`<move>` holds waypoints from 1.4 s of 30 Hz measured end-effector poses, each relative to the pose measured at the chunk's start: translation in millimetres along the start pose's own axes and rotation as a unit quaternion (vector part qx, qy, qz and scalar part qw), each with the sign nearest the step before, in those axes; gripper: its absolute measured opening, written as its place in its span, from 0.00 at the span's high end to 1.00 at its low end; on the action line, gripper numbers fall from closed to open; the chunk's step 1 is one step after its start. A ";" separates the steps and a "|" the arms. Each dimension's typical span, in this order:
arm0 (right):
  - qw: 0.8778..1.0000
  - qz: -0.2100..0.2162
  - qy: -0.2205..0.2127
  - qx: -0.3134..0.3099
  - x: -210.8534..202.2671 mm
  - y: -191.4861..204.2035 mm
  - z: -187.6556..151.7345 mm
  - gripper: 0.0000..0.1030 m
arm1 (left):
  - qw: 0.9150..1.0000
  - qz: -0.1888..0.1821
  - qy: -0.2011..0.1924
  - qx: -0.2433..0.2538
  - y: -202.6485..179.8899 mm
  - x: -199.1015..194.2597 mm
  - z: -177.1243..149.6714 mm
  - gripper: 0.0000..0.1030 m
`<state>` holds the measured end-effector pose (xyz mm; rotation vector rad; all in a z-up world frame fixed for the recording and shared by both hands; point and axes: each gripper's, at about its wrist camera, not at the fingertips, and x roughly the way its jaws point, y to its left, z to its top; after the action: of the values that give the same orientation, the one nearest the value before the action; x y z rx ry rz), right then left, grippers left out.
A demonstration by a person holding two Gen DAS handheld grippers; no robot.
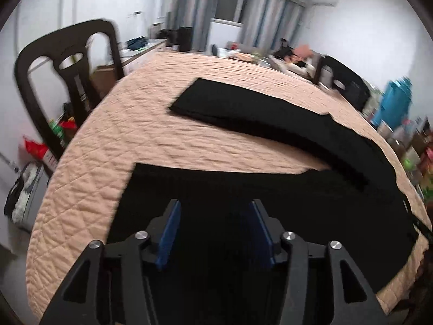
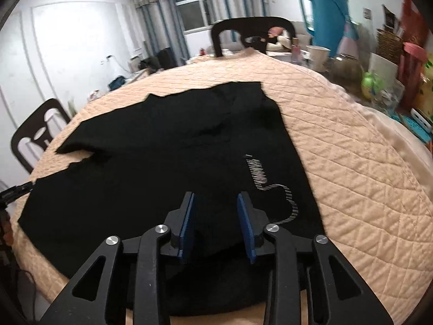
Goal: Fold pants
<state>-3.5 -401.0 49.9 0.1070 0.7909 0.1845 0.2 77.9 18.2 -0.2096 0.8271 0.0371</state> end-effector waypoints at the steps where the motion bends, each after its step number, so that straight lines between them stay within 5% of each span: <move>1: 1.000 0.006 0.001 -0.006 2.9 3.9 1.8 0.64 | 1.000 -0.006 0.004 0.007 -6.1 1.8 1.3 0.44; 10: 0.995 0.052 0.013 -0.082 34.0 46.5 51.5 0.64 | 0.998 -0.041 0.000 0.057 -57.1 24.6 52.0 0.39; 16: 0.989 0.078 0.048 -0.119 87.3 66.2 100.8 0.54 | 0.995 -0.026 0.031 0.087 -83.3 85.6 111.2 0.34; 26: 0.985 0.045 0.115 -0.120 186.4 72.3 166.5 0.52 | 0.994 0.010 0.062 0.093 -104.8 175.3 170.7 0.29; 30: 0.985 0.007 0.135 -0.108 217.1 64.8 174.8 0.51 | 0.992 0.027 0.083 0.087 -108.2 202.1 170.0 0.27; 34: 0.984 -0.017 0.141 -0.104 229.6 66.3 175.0 0.46 | 0.992 0.046 0.057 0.101 -112.7 201.8 164.3 0.23; 36: 0.984 -0.023 0.145 -0.101 229.1 66.9 175.3 0.51 | 0.992 0.043 0.057 0.099 -115.1 198.7 161.9 0.35; 37: 0.984 -0.018 0.144 -0.106 227.9 68.6 175.5 0.69 | 0.992 0.039 0.057 0.102 -117.9 196.6 161.1 0.43; 39: 0.984 -0.021 0.143 -0.105 226.6 70.9 177.5 0.83 | 0.990 0.037 0.056 0.121 -129.7 195.9 162.7 0.84; 40: 0.984 -0.023 0.143 -0.107 225.5 71.1 177.1 0.89 | 0.990 0.031 0.058 0.127 -130.2 195.6 163.5 0.96; 42: 0.984 -0.023 0.142 -0.107 220.4 72.3 175.9 0.92 | 0.990 0.033 0.063 0.122 -132.5 192.1 161.8 0.96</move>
<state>264.9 -289.9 31.3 -0.1442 1.0506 0.2423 263.0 -28.9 6.2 0.0466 0.9567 -0.0157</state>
